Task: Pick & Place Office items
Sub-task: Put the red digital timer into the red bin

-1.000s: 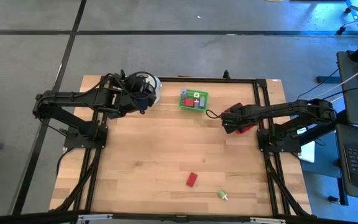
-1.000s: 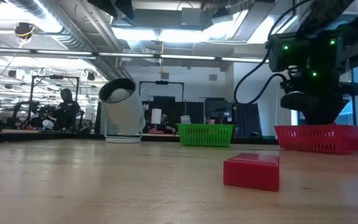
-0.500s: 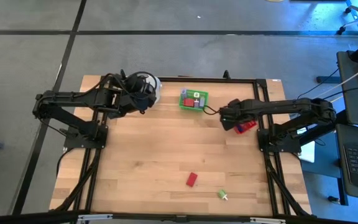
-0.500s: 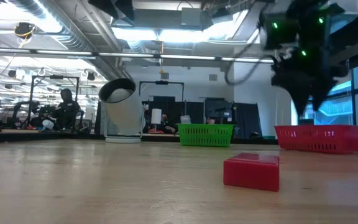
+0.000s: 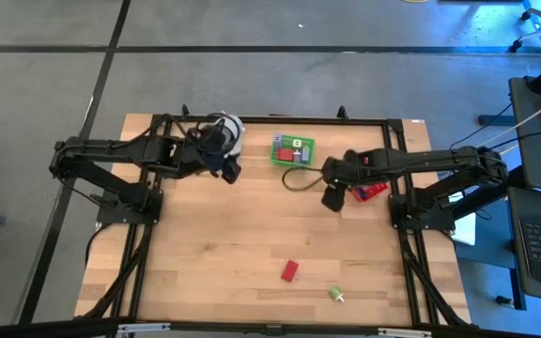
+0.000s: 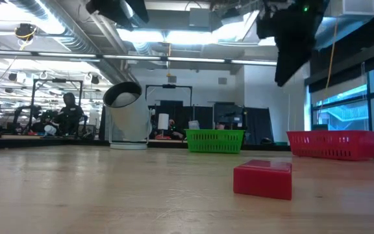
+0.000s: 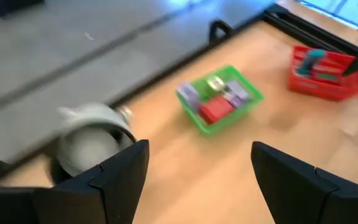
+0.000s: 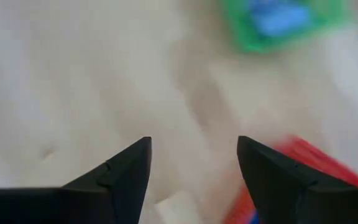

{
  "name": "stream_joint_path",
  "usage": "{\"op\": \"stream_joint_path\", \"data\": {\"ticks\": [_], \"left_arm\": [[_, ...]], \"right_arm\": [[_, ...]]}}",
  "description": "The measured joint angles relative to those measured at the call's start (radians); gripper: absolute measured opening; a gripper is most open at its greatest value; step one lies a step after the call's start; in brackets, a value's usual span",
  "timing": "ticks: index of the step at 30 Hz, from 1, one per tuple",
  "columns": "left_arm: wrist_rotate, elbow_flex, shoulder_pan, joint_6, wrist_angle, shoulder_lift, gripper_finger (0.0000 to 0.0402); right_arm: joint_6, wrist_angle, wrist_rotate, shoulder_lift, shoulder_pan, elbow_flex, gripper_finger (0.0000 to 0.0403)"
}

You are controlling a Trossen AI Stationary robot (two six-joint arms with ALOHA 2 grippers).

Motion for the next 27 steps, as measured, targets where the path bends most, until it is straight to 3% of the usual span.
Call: {"op": "stream_joint_path", "data": {"ticks": [8, 13, 22, 27], "left_arm": [[0.043, -0.076, -0.103, -0.322, 0.047, 0.001, 0.0278], [0.043, -0.086, -0.199, -0.451, 0.086, 0.016, 0.0278], [-0.11, -0.088, -0.383, -0.591, 0.226, 0.051, 0.0278], [-0.184, -0.088, -0.465, -0.624, 0.289, 0.069, 0.0278]], "right_arm": [[-0.429, 0.174, -0.294, 0.04, 0.115, 0.0, 0.0235], [-0.555, 0.271, -0.354, 0.108, 0.197, 0.0, 0.0251], [-0.771, 0.612, -0.407, 0.347, 0.317, 0.0, 0.0297], [-0.817, 0.732, -0.525, 0.467, 0.361, 0.0, 0.0296]]}}
